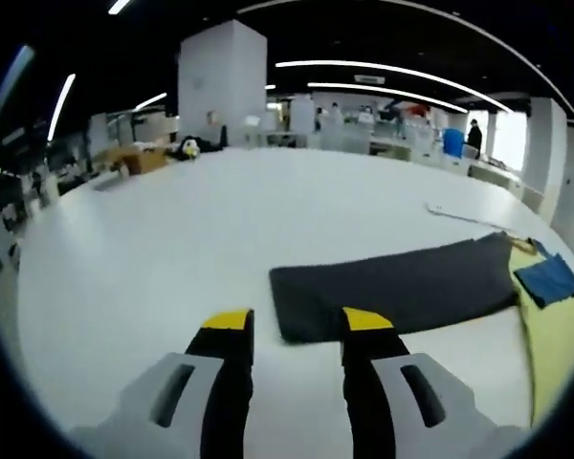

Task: Fold the garment on the visible template until the final outline fits inside the template.

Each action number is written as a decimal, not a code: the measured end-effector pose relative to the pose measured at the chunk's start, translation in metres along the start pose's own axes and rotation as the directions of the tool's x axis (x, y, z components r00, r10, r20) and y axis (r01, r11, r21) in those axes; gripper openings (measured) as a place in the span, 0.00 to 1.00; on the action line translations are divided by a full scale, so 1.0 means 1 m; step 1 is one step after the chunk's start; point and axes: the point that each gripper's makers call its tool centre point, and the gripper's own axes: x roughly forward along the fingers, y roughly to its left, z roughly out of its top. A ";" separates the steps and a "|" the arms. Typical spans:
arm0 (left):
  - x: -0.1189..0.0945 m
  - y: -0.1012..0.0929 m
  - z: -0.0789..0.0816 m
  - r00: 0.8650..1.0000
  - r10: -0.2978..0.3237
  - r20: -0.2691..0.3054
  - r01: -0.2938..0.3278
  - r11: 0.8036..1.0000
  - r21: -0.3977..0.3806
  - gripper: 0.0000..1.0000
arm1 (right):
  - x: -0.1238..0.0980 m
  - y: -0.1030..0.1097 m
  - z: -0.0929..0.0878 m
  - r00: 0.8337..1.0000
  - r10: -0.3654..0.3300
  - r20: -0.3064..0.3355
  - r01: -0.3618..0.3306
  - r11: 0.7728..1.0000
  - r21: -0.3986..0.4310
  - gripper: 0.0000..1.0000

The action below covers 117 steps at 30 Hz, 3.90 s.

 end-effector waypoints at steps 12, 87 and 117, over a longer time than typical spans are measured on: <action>0.017 -0.001 -0.018 0.999 0.017 -0.030 -0.018 0.999 -0.043 0.21 | 0.006 -0.003 -0.006 1.000 -0.014 -0.004 0.014 1.000 0.015 0.96; -0.002 -0.096 0.067 0.976 -0.163 0.147 0.186 0.969 -0.165 0.00 | 0.009 -0.002 -0.024 0.999 -0.043 -0.002 0.043 0.999 0.029 0.99; -0.021 -0.207 0.105 0.896 -0.372 0.243 0.425 0.878 -0.222 0.00 | 0.007 0.009 -0.034 0.999 -0.014 -0.033 0.013 1.000 -0.016 0.98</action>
